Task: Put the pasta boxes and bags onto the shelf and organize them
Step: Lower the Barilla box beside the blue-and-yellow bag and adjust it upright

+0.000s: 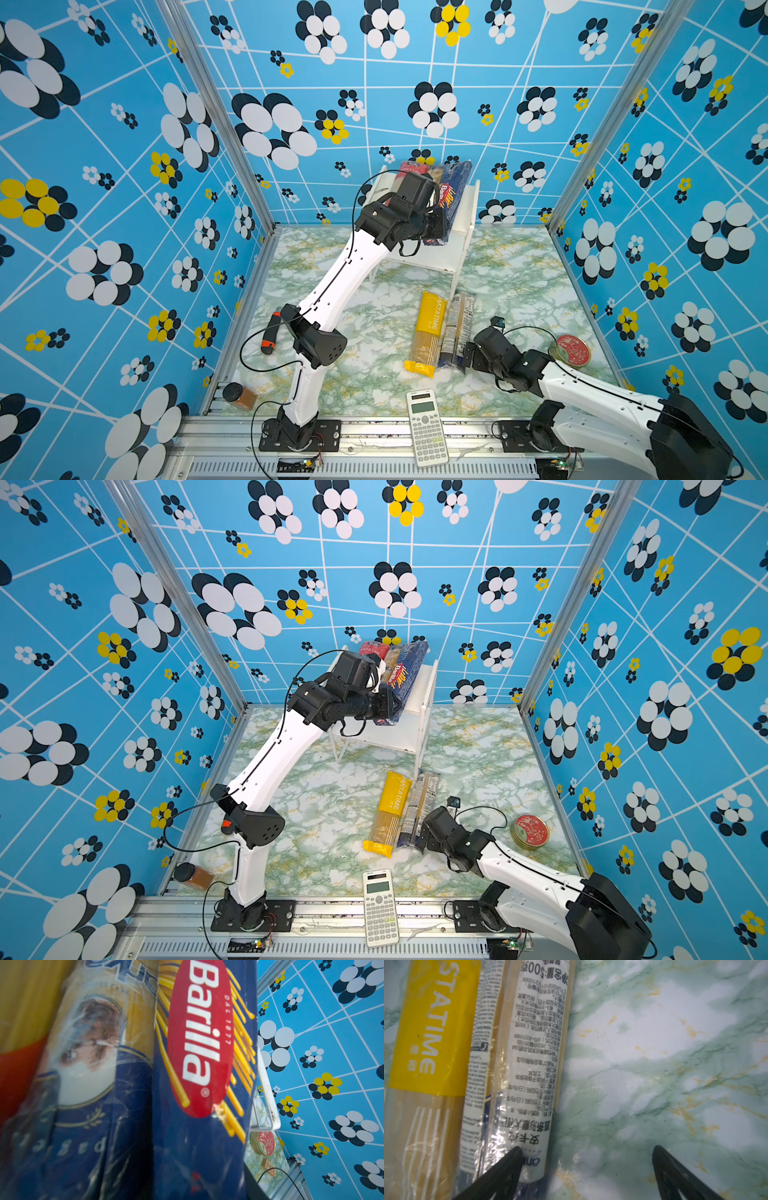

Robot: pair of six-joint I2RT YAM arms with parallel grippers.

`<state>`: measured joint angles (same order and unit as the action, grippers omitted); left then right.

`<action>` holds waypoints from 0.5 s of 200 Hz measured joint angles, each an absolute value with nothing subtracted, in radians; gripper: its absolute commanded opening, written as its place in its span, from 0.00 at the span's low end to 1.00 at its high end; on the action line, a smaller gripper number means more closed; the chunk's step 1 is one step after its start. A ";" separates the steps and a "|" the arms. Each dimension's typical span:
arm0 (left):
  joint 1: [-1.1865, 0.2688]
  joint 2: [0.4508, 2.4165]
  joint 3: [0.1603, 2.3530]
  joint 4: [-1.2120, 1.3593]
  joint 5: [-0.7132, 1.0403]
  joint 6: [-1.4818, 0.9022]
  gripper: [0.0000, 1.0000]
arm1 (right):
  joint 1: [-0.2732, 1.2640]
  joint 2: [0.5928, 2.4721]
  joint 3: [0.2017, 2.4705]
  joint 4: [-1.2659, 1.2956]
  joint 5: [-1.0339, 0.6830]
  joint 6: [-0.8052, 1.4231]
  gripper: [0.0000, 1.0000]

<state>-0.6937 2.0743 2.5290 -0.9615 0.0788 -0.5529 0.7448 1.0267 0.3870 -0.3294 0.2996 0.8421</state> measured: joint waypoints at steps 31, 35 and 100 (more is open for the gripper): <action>-0.698 2.085 2.529 -0.932 0.056 -0.553 0.25 | 0.741 1.013 0.381 -0.330 0.300 0.842 0.99; -0.698 2.085 2.529 -0.931 0.055 -0.553 0.26 | 0.741 1.012 0.380 -0.330 0.300 0.842 0.99; -0.702 2.085 2.529 -0.929 0.052 -0.553 0.26 | 0.737 1.010 0.374 -0.327 0.296 0.842 0.99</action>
<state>-0.7021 2.0853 2.5290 -0.9287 0.0517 -0.5533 0.7368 1.0100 0.3744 -0.3271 0.2962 0.8425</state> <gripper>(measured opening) 0.379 0.991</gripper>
